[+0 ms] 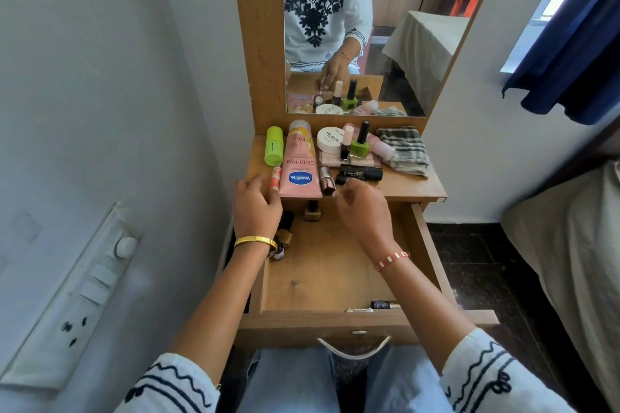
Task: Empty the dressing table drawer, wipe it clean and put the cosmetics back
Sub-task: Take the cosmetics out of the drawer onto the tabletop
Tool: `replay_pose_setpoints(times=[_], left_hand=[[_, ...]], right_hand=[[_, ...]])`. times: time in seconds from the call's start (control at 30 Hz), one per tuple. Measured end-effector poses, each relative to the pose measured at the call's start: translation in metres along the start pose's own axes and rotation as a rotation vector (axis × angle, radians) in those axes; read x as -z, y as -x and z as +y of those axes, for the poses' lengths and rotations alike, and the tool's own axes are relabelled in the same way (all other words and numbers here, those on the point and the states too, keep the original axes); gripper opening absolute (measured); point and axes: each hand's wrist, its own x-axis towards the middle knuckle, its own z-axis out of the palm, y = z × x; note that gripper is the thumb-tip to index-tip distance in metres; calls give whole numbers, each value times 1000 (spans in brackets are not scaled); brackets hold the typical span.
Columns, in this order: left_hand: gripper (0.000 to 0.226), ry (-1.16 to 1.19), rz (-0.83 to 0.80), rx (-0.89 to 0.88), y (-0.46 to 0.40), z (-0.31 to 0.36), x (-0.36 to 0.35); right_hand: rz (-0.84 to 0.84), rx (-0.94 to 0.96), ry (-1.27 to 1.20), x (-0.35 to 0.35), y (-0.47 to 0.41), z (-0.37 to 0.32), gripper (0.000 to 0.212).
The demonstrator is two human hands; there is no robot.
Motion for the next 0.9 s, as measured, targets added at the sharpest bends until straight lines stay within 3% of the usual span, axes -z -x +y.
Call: replay_pose_setpoints(times=[0.1, 0.23, 0.3, 0.47, 0.6, 0.9], left_hand=[[31, 57, 51, -80, 21, -3, -7], [18, 128, 64, -208, 46, -5, -20], [15, 128, 40, -264, 55, -6, -27], [17, 108, -102, -288, 70, -7, -41], [16, 83, -226, -257, 73, -8, -49], [16, -102, -559, -84, 75, -14, -56]], right_hand=[[-286, -151, 41, 1, 10, 19, 13], [-909, -184, 414, 7, 27, 38, 30], [-1064, -178, 562, 6, 36, 51, 34], [-1005, -216, 634, -9, 47, 71, 36], [-996, -140, 616, -11, 49, 72, 26], [-850, -74, 302, -19, 37, 73, 30]])
